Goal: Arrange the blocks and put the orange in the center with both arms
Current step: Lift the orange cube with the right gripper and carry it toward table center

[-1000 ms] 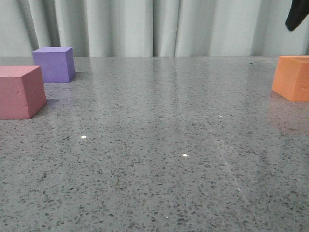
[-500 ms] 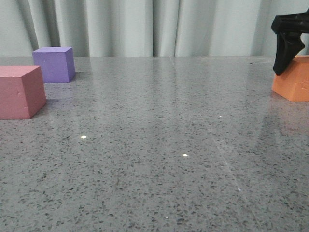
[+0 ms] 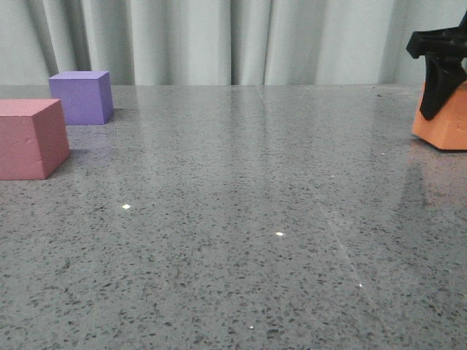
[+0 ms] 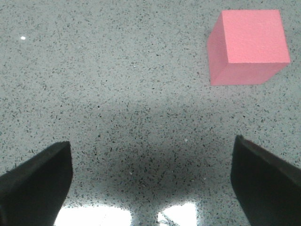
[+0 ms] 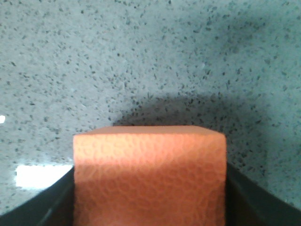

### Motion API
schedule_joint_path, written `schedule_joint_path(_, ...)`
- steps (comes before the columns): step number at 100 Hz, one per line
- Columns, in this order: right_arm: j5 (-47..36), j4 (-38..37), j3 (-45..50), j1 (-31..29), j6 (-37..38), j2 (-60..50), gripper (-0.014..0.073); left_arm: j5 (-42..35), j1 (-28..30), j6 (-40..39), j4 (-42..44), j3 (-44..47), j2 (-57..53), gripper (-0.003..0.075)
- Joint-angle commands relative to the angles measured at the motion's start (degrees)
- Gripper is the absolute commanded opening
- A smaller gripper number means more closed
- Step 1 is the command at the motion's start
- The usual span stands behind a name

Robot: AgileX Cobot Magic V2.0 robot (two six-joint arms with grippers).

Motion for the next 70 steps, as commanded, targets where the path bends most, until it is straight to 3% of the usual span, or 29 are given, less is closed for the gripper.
schedule_joint_path(1,0.99,1.32,-4.15,0.37,-0.61,-2.21,0.0386,-2.66,-0.04,0.03,-0.03,-1.89,0.03,0.0638)
schedule_joint_path(17,5.17,4.56,-10.71,3.34,-0.61,-2.34,0.0429,-2.55,-0.04,0.03,-0.03,-1.89,0.03,0.0638)
schedule_joint_path(39,3.89,9.5,-15.59,10.3,1.38,-1.04,0.0429,-2.32,-0.04,0.03,-0.03,-1.89,0.03,0.0638)
schedule_joint_path(70,3.61,9.93,-21.99,20.29,7.02,6.03,0.0424,-2.2,-0.04,0.03,-0.03,-1.89,0.03,0.0638)
